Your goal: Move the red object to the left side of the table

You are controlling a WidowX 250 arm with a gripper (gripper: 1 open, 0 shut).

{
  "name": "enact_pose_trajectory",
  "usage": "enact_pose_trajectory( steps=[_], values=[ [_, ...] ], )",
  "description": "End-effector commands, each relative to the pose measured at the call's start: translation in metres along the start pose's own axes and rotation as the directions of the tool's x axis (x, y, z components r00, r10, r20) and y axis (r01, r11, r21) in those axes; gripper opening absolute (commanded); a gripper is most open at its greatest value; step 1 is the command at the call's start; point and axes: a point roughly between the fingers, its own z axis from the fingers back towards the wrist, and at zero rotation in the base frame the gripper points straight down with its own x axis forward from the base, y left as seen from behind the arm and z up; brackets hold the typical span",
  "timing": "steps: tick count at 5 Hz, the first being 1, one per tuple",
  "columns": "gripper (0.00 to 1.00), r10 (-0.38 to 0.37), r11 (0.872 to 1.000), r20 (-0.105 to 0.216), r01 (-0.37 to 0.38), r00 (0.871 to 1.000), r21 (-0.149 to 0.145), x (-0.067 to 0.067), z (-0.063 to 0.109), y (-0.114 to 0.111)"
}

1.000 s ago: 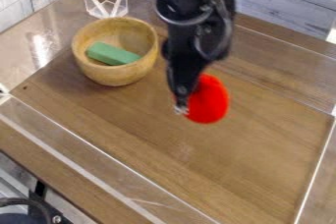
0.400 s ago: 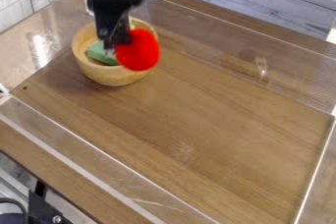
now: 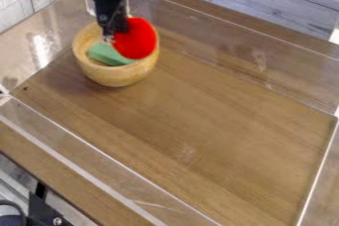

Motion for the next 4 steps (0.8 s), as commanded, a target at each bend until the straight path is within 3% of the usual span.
enact_pose_trajectory(
  steps=[1, 2, 4],
  values=[
    [0.0, 0.028, 0.998, 0.002, -0.028, 1.0, 0.053, -0.007, 0.005, 0.019],
    [0.0, 0.042, 0.997, 0.003, -0.042, 0.999, 0.069, -0.002, 0.008, 0.024],
    [0.0, 0.001, 0.997, 0.028, -0.003, 1.0, 0.075, 0.008, 0.016, 0.048]
  ],
)
